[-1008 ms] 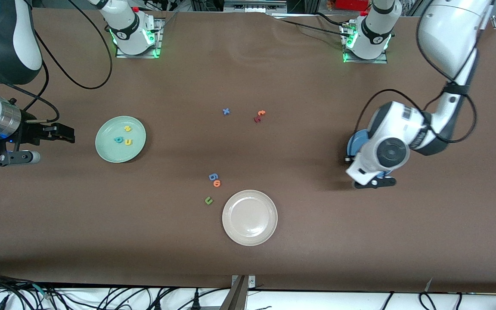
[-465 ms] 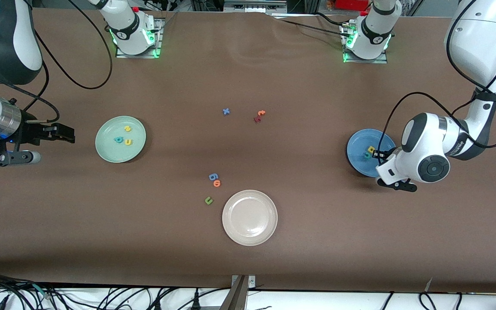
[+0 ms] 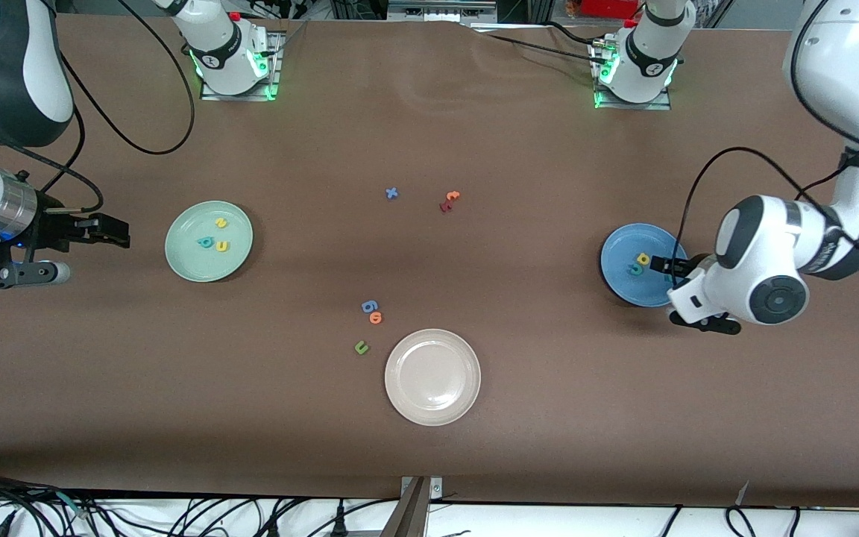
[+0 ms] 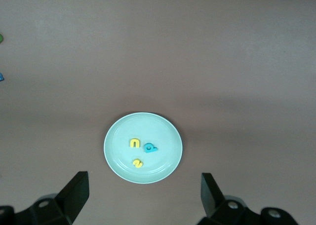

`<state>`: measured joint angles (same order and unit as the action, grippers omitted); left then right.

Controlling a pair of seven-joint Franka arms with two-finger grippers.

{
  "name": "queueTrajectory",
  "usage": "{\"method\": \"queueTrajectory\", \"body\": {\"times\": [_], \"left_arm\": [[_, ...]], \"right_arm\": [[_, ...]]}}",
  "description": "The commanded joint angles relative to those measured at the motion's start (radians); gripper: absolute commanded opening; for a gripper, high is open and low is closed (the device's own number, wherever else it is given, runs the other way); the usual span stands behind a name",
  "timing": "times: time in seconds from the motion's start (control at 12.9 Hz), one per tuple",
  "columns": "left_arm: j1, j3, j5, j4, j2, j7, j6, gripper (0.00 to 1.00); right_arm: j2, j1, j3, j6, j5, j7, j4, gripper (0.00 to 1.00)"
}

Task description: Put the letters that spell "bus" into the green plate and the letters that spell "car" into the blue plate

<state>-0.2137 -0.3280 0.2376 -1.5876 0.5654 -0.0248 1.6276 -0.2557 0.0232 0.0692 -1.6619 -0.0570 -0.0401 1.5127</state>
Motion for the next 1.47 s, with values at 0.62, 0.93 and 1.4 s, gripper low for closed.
{"method": "queueTrajectory", "body": {"times": [0.62,0.93,1.4], "left_arm": [[0.127,0.28,-0.213,0.152,-0.333,0.075,-0.235,1.0],[0.171,0.337,-0.218,0.138,-0.458,0.075,-0.091,1.0],[0.212,0.349,-0.23,0.055,-0.501,0.046,-0.068,1.0]], "right_arm": [[0.003,0.011,0.015,-0.01,-0.003,0.014,0.0,1.0],[-0.002,0.011,0.015,-0.01,-0.003,0.012,0.0,1.0],[-0.004,0.011,0.015,-0.01,-0.003,0.012,0.0,1.0]]}}
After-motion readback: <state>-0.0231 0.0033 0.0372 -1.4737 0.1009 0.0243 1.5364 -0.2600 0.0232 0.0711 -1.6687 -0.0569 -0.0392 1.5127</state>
